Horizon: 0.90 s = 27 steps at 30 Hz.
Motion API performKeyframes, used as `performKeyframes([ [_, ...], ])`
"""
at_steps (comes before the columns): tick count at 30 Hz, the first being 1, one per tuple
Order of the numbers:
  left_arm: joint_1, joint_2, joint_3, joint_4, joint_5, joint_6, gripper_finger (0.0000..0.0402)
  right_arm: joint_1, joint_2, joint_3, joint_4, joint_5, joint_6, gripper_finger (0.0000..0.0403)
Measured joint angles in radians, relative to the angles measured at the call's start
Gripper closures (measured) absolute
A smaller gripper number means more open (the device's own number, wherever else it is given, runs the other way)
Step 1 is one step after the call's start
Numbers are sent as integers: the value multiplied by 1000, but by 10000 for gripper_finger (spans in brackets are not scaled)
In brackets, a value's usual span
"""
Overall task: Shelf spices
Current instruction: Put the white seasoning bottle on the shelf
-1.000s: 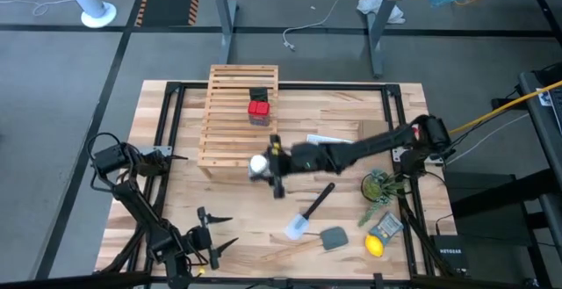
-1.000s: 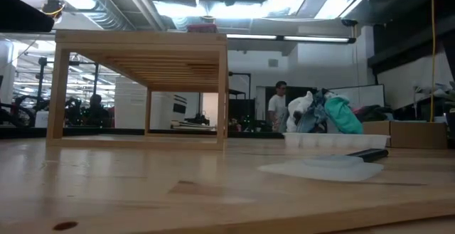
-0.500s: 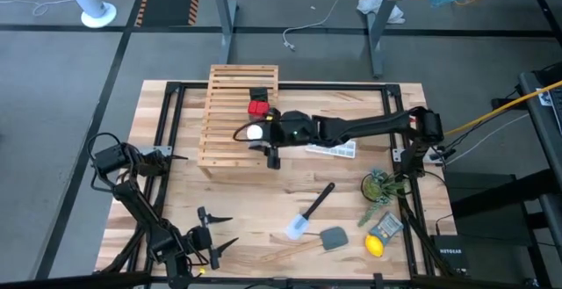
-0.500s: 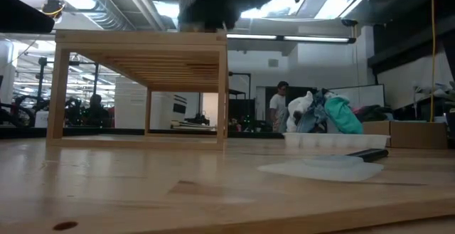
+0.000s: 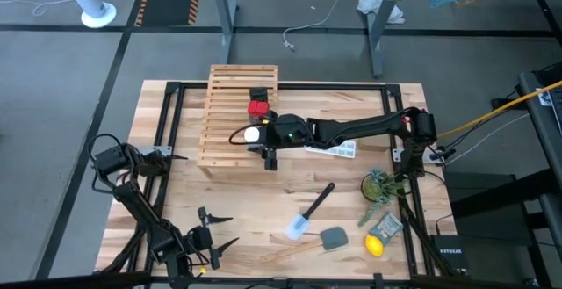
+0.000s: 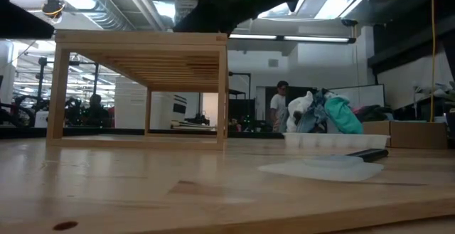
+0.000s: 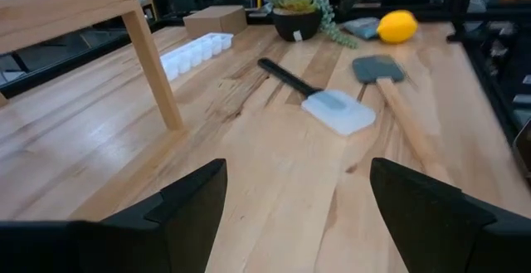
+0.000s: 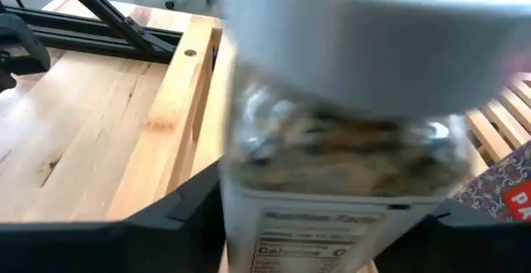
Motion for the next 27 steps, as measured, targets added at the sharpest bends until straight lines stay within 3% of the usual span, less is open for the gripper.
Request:
performKeyframes([
  [9,0,59,0,20,2,-50,112,0,1,0,-23,30,-1,90],
  [17,-9,69,0,20,-5,-58,112,1,-31,-2,-30,22,-1,78],
  [27,-40,68,0,17,-62,-58,112,32,-176,-2,-135,-23,4,77],
])
